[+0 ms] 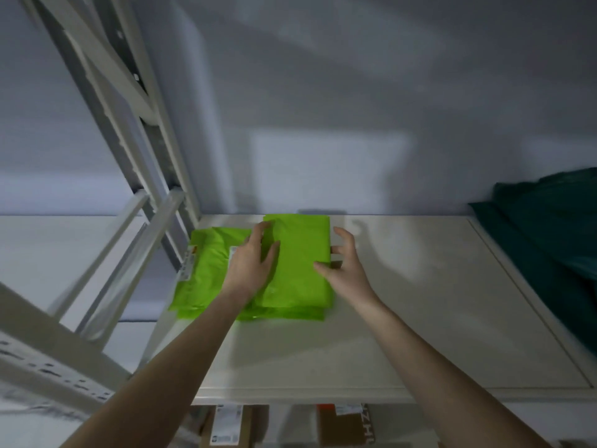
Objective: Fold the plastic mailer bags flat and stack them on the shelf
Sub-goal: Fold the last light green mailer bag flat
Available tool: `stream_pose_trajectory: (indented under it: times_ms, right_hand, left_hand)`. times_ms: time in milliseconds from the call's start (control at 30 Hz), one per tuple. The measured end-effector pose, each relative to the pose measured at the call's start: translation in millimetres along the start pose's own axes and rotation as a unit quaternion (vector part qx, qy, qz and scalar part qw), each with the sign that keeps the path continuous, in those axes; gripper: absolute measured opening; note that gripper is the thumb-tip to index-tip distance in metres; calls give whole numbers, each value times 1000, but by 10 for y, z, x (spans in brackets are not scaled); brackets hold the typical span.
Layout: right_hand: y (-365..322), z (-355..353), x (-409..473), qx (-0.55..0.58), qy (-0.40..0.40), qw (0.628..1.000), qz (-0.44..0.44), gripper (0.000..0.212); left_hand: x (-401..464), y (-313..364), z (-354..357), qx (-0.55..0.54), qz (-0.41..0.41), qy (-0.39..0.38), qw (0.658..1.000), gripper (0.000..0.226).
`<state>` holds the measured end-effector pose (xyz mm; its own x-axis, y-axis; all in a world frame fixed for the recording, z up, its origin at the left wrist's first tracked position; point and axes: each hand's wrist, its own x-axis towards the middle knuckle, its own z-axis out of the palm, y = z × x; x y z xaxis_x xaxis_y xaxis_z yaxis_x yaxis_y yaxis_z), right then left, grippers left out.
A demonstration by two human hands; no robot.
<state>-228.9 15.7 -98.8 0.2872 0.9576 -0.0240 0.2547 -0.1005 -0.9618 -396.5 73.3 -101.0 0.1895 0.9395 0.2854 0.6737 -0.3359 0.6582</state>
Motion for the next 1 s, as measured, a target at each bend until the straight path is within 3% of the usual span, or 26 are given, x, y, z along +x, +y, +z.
stream_pose_trajectory:
  times_ms: [133,333,500,633,700,800,1000]
  right_hand:
    - [102,249,-36,-169,-22,985,-30,56]
    - [224,351,-31,-291,-25,956,-34,52]
    - [264,388,-56,-348,-15,932,-100,50]
    - [254,474,-104,-408,-29,905,-116,60]
    - [270,482,-100,-437,-43,892,-111,64]
    - [270,449,-91,-417,-61,902,-92,65]
    - [117,255,-114,-420,-59,901,-91,68]
  left_hand:
    - [24,-214,-18,65,-1,-41,997,43]
    - [31,-369,22,251,33,-36,967,41]
    - [22,-430,45,267,102,-16,958,29]
    - [29,-437,60,269,164,-44,948,38]
    - [39,-400,58,266,158,-58,949,39]
    - [52,-361,62,275,130,-85,949,36]
    - [37,-221,-4,290,104,-74,949,35]
